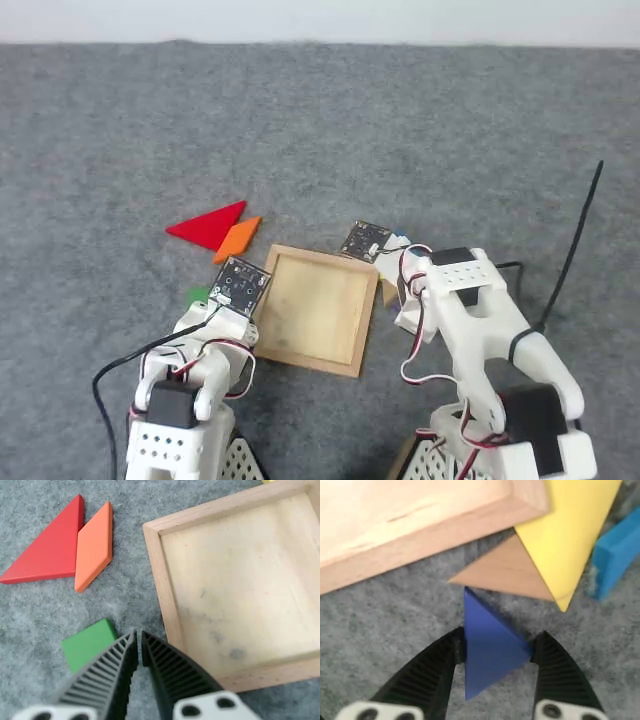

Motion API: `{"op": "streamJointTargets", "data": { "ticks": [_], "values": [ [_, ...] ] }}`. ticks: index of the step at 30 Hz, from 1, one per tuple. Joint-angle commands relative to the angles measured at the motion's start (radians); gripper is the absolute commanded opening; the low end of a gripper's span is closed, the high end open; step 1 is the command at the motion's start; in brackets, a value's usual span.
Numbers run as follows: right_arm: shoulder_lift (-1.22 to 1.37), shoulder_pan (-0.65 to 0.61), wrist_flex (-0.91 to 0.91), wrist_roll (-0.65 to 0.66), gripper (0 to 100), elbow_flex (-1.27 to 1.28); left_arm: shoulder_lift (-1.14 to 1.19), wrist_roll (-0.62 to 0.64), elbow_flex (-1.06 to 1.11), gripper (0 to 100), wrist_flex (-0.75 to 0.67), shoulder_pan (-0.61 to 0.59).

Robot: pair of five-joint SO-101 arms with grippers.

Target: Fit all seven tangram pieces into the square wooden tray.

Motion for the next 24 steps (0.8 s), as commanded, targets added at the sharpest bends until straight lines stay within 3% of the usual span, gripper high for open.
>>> {"op": "streamJointTargets", "data": {
  "ticks": [1, 8, 11, 15, 24],
  "values": [
    [0.008, 0.012, 0.022, -0.012, 18.0, -0.025, -0.021, -0.005, -0.016, 1, 0.006, 0.005],
    [0.005, 0.013, 0.024, -0.084, 17.4, -0.026, -0.021, -0.005, -0.016, 1, 0.006, 0.005],
    [-0.005, 0.015, 0.027, -0.121, 11.7, -0.031, -0.021, -0.005, -0.016, 1, 0.006, 0.005],
    [-0.087, 0.031, 0.111, -0.199, 5.9, -0.058, -0.021, -0.005, -0.016, 1, 0.006, 0.005],
    [-0.311, 0.042, 0.265, -0.35, 5.3, -0.064, -0.021, -0.005, -0.016, 1, 0.006, 0.005]
  ]
}}
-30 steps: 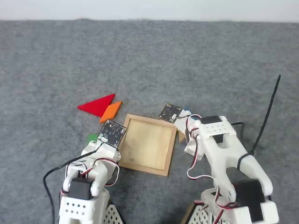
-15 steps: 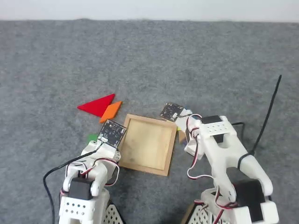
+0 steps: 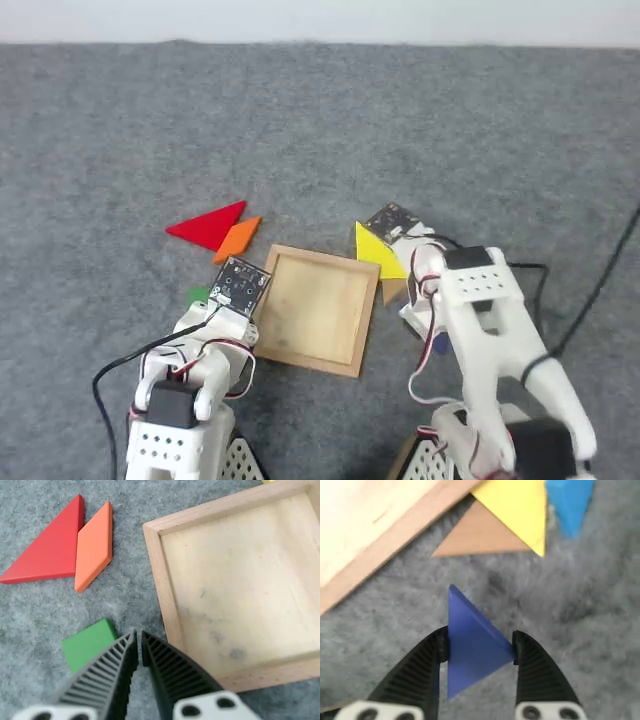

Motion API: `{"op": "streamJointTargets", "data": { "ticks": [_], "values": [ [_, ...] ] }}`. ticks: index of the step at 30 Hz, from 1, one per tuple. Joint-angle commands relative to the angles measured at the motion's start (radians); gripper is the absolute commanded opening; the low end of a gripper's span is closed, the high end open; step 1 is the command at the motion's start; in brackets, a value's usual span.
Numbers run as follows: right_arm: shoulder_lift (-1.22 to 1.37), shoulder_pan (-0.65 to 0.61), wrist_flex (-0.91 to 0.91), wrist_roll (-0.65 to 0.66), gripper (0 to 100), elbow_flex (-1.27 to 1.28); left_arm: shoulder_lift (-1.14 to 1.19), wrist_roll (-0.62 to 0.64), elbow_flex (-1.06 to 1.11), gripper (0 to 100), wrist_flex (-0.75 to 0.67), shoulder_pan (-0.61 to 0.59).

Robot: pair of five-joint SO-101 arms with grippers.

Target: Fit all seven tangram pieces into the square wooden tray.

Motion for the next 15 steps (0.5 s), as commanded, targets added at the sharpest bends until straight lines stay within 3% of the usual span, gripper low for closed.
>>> {"op": "streamJointTargets", "data": {
  "ticks": [1, 8, 15],
  "values": [
    [-0.131, 0.008, 0.071, -0.094, 5.3, -0.046, -0.021, -0.005, -0.016, 1, 0.006, 0.005],
    [-0.286, -0.064, 0.122, -0.446, 5.5, -0.048, -0.021, -0.005, -0.016, 1, 0.006, 0.005],
    [-0.323, -0.312, -0.044, -0.695, 5.1, -0.084, -0.021, -0.005, -0.016, 1, 0.006, 0.005]
  ]
}}
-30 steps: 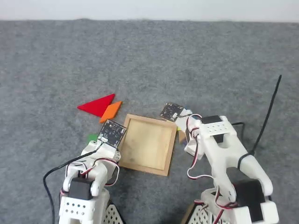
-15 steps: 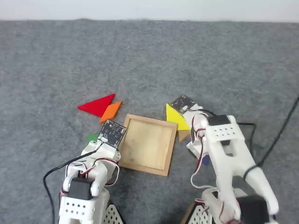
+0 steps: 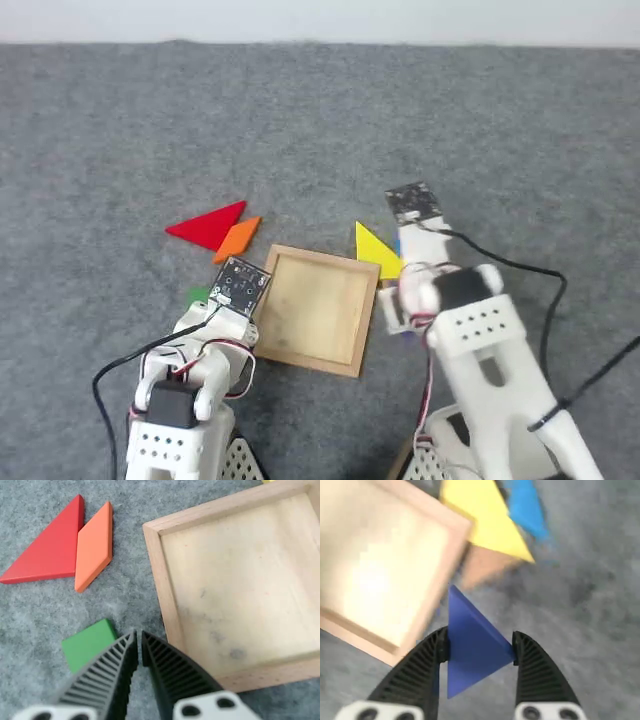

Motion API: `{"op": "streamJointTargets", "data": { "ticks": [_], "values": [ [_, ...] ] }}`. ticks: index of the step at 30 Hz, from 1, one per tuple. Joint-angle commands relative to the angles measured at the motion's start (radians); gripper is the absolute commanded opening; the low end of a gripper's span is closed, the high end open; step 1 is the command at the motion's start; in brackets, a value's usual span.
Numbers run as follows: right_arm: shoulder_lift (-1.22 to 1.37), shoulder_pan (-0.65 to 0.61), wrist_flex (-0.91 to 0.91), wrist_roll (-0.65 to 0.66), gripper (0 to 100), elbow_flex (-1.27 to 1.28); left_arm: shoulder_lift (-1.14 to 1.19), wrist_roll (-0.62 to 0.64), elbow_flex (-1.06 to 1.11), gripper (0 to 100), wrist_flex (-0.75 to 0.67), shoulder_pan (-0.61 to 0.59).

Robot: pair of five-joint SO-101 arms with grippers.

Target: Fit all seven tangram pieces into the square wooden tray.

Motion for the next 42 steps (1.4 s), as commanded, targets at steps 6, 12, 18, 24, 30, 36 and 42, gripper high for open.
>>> {"op": "streamJointTargets", "data": {
  "ticks": [6, 12, 18, 24, 30, 36, 42],
  "values": [
    [-0.045, -0.223, -0.309, -0.164, 5.1, -0.083, -0.021, -0.005, -0.016, 1, 0.006, 0.005],
    [-0.045, -0.255, -0.349, -0.27, 5.2, -0.04, -0.021, -0.005, -0.016, 1, 0.006, 0.005],
    [-0.047, -0.352, -0.352, -0.295, 5.6, 0.04, -0.021, -0.005, -0.016, 1, 0.006, 0.005],
    [-0.044, -0.348, -0.453, -0.364, 5.6, 0.098, -0.021, -0.005, -0.016, 1, 0.006, 0.005],
    [0.044, -0.317, -0.461, -0.483, 5.6, 0.084, -0.021, -0.005, -0.016, 1, 0.006, 0.005],
    [0.275, -0.266, -0.421, -0.635, 5.6, -0.052, -0.021, -0.005, -0.016, 1, 0.006, 0.005],
    [0.344, -0.26, -0.305, -0.727, 5.6, -0.166, -0.021, -0.005, -0.016, 1, 0.006, 0.005]
  ]
}}
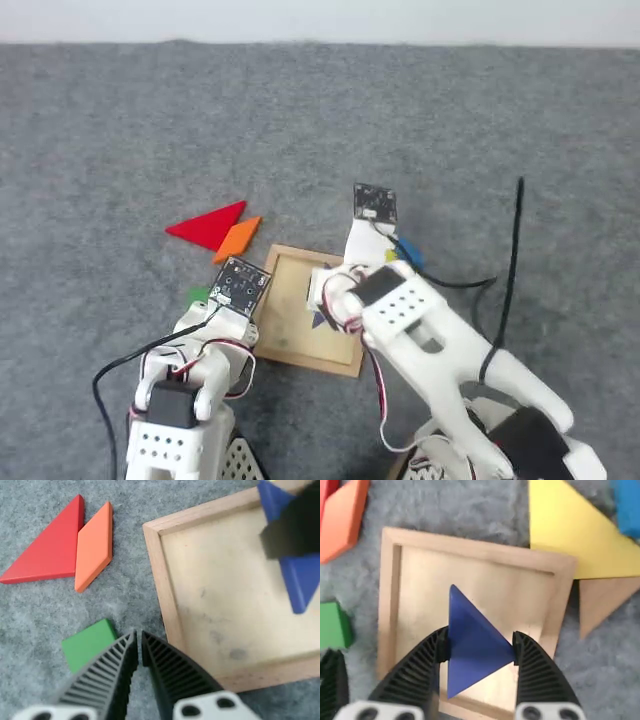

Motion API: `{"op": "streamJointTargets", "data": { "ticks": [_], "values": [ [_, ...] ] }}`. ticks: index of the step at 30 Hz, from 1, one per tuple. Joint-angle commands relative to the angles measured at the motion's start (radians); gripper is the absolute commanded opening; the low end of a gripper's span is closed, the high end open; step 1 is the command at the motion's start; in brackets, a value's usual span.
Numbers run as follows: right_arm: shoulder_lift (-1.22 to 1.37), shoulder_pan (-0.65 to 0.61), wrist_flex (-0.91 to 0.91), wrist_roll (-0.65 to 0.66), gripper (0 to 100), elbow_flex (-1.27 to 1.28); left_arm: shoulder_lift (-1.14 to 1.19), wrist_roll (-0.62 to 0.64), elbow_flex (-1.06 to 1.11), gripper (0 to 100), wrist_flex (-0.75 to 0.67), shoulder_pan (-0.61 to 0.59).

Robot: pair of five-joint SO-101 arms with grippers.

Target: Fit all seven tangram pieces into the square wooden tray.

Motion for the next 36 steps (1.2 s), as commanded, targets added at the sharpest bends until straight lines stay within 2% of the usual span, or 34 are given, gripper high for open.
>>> {"op": "streamJointTargets", "data": {
  "ticks": [1, 4, 11, 23, 33, 36],
  "values": [
    [-0.004, 0.012, 0.045, -0.037, 5.7, -0.083, -0.021, -0.005, -0.016, 1, 0.006, 0.005],
    [0.007, 0.008, 0.05, -0.054, 6.1, -0.083, -0.021, -0.005, -0.016, 1, 0.006, 0.005],
    [0.007, -0.03, 0.104, -0.084, 18.8, -0.081, -0.021, -0.005, -0.016, 1, 0.006, 0.005],
    [0.007, -0.113, 0.107, -0.095, 19.1, -0.06, -0.021, -0.005, -0.016, 1, 0.006, 0.005],
    [0.007, -0.111, 0.093, -0.094, 19.9, -0.061, -0.021, -0.005, -0.016, 1, 0.006, 0.005],
    [0.007, -0.111, 0.097, -0.094, 29.1, -0.061, -0.021, -0.005, -0.016, 1, 0.006, 0.005]
  ]
}}
